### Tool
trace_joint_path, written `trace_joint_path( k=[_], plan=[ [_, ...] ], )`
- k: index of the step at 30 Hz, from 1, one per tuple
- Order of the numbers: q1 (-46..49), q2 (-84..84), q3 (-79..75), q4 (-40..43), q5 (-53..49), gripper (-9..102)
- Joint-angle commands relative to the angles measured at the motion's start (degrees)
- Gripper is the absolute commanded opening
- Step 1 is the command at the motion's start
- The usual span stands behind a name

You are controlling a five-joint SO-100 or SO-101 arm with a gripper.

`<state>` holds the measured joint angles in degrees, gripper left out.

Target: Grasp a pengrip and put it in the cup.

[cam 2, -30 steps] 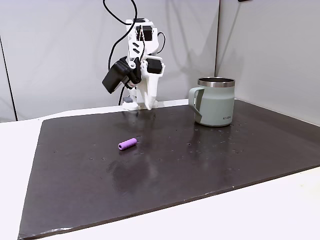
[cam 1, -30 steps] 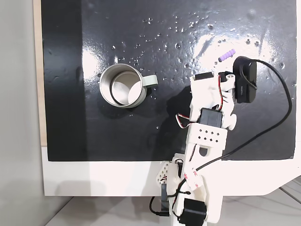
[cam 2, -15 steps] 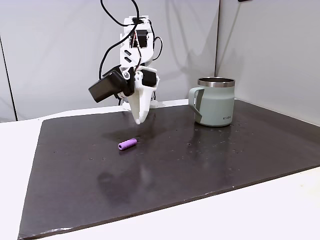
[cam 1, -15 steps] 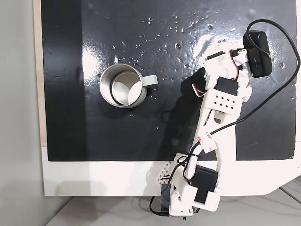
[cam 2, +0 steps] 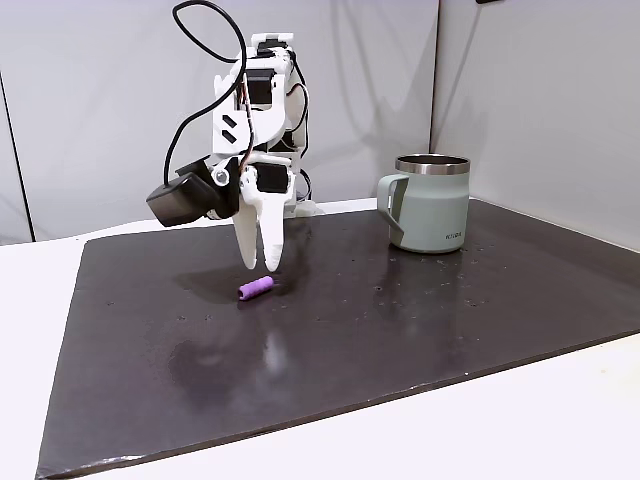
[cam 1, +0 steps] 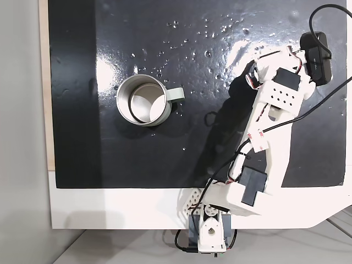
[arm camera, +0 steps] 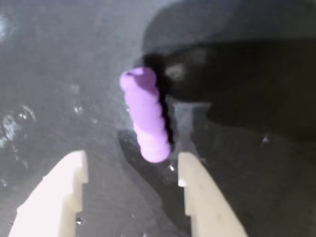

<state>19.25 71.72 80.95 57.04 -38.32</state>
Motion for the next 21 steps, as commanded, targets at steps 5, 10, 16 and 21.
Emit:
trace_joint_path(
  k=[5, 10, 16, 21],
  plan=[
    [1.5, -4.8, -8.3, 3.2, -0.4, 23],
    [1.9, -10.1, -13.5, 7.2, -0.3, 18],
    [1.8, -12.4, -14.4, 8.3, -0.2, 0],
    [1.0, -11.0, -15.6, 10.6, 1.8, 0]
  ],
)
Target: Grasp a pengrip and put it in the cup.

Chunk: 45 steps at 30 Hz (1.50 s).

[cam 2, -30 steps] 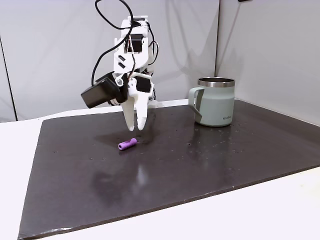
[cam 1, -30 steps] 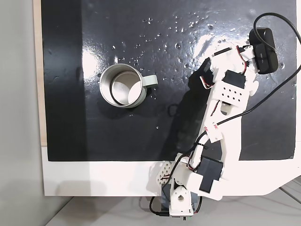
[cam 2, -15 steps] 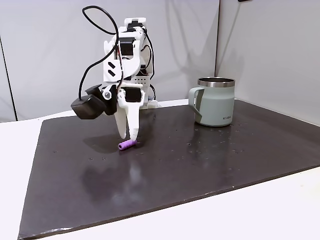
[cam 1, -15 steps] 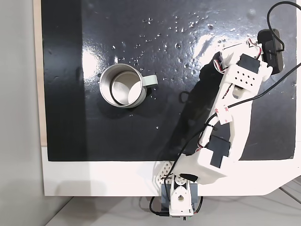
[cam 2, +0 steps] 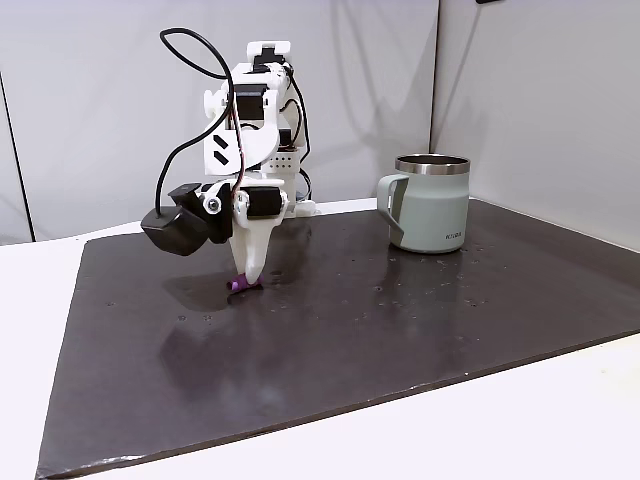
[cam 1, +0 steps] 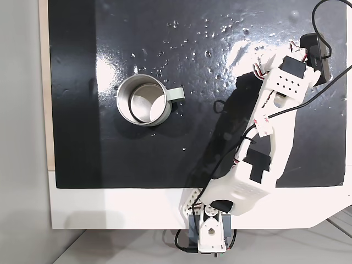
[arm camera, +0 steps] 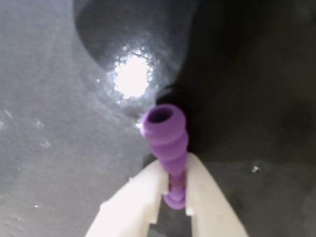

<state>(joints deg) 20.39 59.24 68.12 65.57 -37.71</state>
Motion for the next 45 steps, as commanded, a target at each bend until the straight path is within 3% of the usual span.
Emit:
trace_joint_path(
  k=[1, 12, 20, 31, 45],
  plan=[
    [-0.4, 2.3, -3.5, 3.3, 1.9, 0],
    [-8.2, 20.9, -3.8, 18.7, 13.7, 0],
    [-20.5, 33.3, -3.5, 29.2, 23.7, 0],
    [-42.2, 42.4, 0.8, 27.8, 36.5, 0],
    [-53.1, 43.4, 9.1, 18.4, 42.3, 0]
  ],
)
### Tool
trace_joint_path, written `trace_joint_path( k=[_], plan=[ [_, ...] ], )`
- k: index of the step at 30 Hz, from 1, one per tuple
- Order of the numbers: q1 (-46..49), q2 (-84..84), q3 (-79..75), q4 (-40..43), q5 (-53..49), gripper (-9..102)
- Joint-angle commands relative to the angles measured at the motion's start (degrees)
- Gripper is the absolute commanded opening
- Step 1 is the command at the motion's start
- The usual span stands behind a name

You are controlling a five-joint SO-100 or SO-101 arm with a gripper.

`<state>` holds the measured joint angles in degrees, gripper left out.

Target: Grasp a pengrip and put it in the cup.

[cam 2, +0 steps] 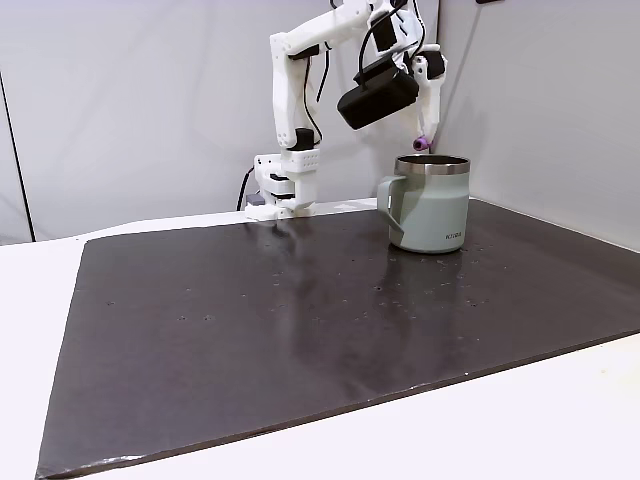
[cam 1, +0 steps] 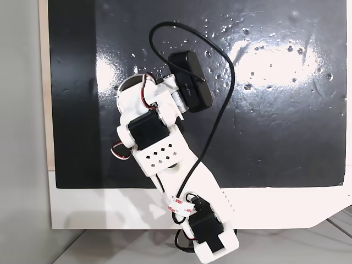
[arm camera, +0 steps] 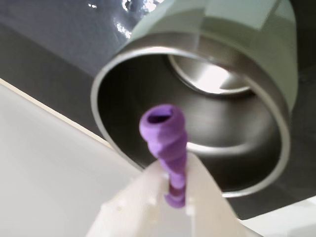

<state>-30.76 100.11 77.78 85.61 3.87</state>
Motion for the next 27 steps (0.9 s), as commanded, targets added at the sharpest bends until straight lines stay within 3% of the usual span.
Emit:
trace_joint_path(
  k=[1, 3, 7, 9, 27],
  plan=[
    [-2.2, 2.5, -0.7, -1.7, 0.7, 0],
    [-2.7, 2.5, -0.4, -1.6, 0.7, 3],
    [-2.5, 2.7, -0.4, -1.1, 0.5, 24],
    [-2.4, 2.9, -0.4, -1.1, 0.4, 28],
    [-1.8, 3.3, -0.4, -0.4, -0.4, 30]
  ],
)
